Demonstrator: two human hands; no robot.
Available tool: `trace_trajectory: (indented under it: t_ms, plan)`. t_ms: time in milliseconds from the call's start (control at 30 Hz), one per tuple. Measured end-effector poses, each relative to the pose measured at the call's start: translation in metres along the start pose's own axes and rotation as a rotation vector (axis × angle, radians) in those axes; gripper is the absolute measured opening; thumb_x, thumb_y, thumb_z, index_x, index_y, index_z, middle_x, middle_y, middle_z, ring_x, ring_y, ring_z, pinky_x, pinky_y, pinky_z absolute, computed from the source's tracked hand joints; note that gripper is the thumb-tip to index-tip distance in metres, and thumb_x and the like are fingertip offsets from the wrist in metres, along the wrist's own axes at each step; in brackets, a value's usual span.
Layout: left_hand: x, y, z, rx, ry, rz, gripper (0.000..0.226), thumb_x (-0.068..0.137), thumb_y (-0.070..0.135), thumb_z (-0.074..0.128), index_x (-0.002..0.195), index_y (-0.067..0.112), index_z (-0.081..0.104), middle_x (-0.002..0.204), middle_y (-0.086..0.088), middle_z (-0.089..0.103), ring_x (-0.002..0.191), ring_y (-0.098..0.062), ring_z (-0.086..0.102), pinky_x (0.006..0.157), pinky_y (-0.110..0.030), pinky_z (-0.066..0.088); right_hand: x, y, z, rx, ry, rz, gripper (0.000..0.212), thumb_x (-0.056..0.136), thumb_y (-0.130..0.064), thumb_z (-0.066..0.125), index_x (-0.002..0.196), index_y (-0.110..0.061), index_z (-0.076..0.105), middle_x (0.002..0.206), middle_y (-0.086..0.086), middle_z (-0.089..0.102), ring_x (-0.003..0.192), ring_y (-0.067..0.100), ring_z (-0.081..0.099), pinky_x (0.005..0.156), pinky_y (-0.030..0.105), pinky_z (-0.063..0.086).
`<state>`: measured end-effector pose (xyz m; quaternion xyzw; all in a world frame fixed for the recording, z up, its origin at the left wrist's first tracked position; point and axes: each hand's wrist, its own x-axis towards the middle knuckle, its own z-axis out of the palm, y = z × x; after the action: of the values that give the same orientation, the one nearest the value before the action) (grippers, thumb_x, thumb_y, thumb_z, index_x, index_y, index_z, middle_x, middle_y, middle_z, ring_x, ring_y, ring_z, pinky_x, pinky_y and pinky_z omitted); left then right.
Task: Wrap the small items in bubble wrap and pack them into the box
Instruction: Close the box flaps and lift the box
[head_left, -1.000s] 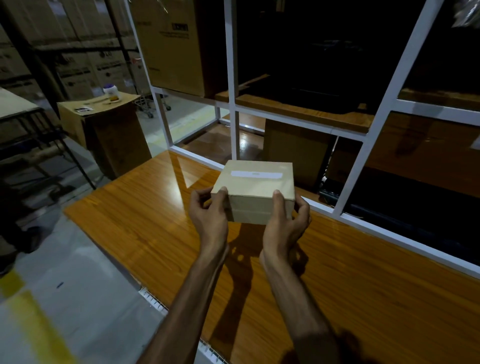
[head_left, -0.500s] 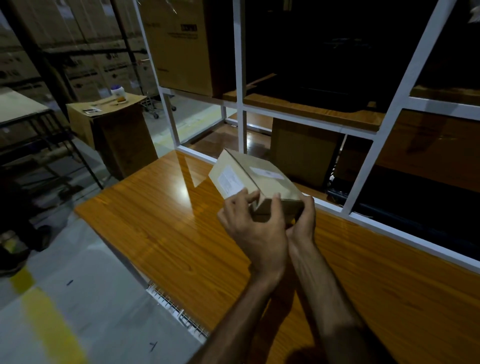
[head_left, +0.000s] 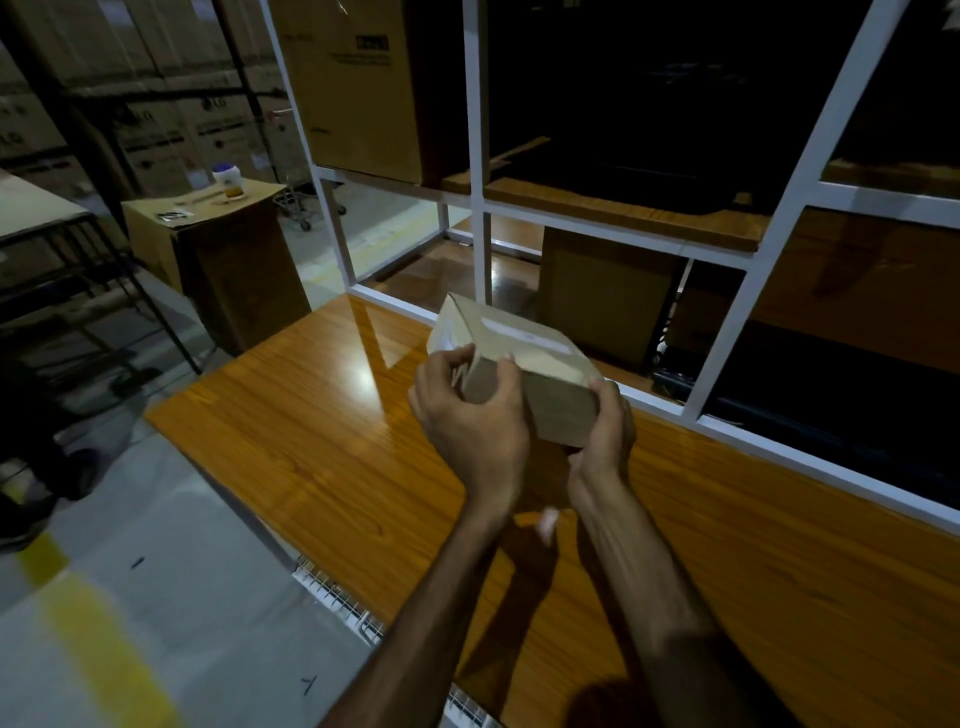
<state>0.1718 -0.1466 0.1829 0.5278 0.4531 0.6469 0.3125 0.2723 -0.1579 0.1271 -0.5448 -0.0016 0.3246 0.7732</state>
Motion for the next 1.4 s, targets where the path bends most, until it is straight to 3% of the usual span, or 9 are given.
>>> trace_trajectory:
  t_ms: [133, 433, 567, 700, 767, 900, 1100, 1300, 1400]
  plan:
    - [0.03, -0.02, -0.002, -0.087, -0.078, -0.182, 0.019, 0.09, 0.034, 0.077, 0.104, 0.028, 0.066, 0.108, 0.01, 0.068, 0.106, -0.012, 0.064, 0.085, -0.039, 0.059, -0.012, 0.001, 0.003, -0.153, 0.072, -0.115, 0.056, 0.09, -0.053, 0.071, 0.126, -0.015, 0.052, 0.126, 0.011, 0.057, 0.1, 0.022, 0.063, 0.058, 0.029, 0.048]
    - [0.08, -0.092, 0.01, -0.082, -0.292, -0.412, 0.014, 0.092, 0.018, 0.073, 0.102, 0.008, 0.07, 0.104, -0.004, 0.072, 0.098, -0.014, 0.068, 0.078, -0.035, 0.055, 0.003, 0.047, 0.03, -0.3, 0.257, -0.198, 0.044, 0.091, -0.034, 0.08, 0.12, -0.025, 0.048, 0.132, 0.002, 0.042, 0.114, 0.019, 0.052, 0.072, 0.025, 0.051]
    - [0.098, -0.133, 0.023, -0.027, -0.418, -0.454, 0.019, 0.093, 0.024, 0.074, 0.106, 0.011, 0.068, 0.108, -0.002, 0.071, 0.102, -0.017, 0.068, 0.086, -0.05, 0.062, 0.026, 0.078, 0.036, -0.434, 0.299, -0.195, 0.043, 0.077, -0.072, 0.068, 0.095, -0.05, 0.036, 0.121, -0.011, 0.043, 0.118, 0.021, 0.051, 0.099, 0.051, 0.052]
    - [0.114, -0.174, 0.035, -0.015, -0.522, -0.504, 0.02, 0.092, 0.028, 0.074, 0.109, 0.019, 0.066, 0.115, 0.0, 0.071, 0.111, -0.021, 0.068, 0.09, -0.057, 0.062, 0.039, 0.094, 0.044, -0.596, 0.371, -0.177, 0.051, 0.076, -0.081, 0.056, 0.108, -0.048, 0.035, 0.126, -0.007, 0.049, 0.121, 0.023, 0.047, 0.098, 0.047, 0.05]
    - [0.123, -0.188, 0.04, -0.018, -0.549, -0.53, 0.022, 0.093, 0.024, 0.074, 0.112, 0.017, 0.067, 0.117, -0.001, 0.071, 0.112, -0.023, 0.069, 0.086, -0.054, 0.064, 0.048, 0.103, 0.047, -0.589, 0.359, -0.169, 0.051, 0.088, -0.066, 0.067, 0.122, -0.035, 0.044, 0.132, -0.003, 0.049, 0.123, 0.02, 0.044, 0.091, 0.031, 0.047]
    - [0.138, -0.21, 0.048, 0.007, -0.579, -0.569, 0.02, 0.091, 0.016, 0.075, 0.109, 0.013, 0.068, 0.115, -0.004, 0.072, 0.111, -0.027, 0.068, 0.082, -0.052, 0.064, 0.061, 0.126, 0.054, -0.651, 0.413, -0.144, 0.055, 0.087, -0.063, 0.071, 0.126, -0.032, 0.047, 0.138, 0.005, 0.05, 0.119, 0.023, 0.049, 0.091, 0.042, 0.053]
    - [0.137, -0.237, 0.047, 0.074, -0.61, -0.603, 0.016, 0.09, 0.003, 0.074, 0.102, 0.011, 0.065, 0.112, -0.007, 0.07, 0.11, -0.028, 0.068, 0.088, -0.049, 0.063, 0.079, 0.144, 0.047, -0.716, 0.364, -0.161, 0.057, 0.088, -0.053, 0.075, 0.131, -0.029, 0.048, 0.14, 0.006, 0.049, 0.118, 0.023, 0.052, 0.08, 0.035, 0.051]
    - [0.127, -0.245, 0.047, 0.069, -0.57, -0.57, 0.022, 0.092, -0.004, 0.073, 0.109, 0.003, 0.062, 0.114, -0.014, 0.07, 0.109, -0.03, 0.069, 0.063, -0.02, 0.059, 0.087, 0.152, 0.031, -0.781, 0.285, -0.21, 0.059, 0.09, -0.055, 0.073, 0.135, -0.026, 0.048, 0.141, 0.007, 0.053, 0.116, 0.022, 0.055, 0.08, 0.035, 0.05]
    - [0.125, -0.252, 0.044, 0.095, -0.583, -0.499, 0.023, 0.092, 0.002, 0.075, 0.112, 0.005, 0.064, 0.115, -0.013, 0.072, 0.111, -0.033, 0.07, 0.071, -0.028, 0.063, 0.087, 0.153, 0.029, -0.834, 0.278, -0.203, 0.062, 0.091, -0.06, 0.068, 0.138, -0.027, 0.045, 0.143, 0.007, 0.052, 0.119, 0.024, 0.055, 0.083, 0.039, 0.053]
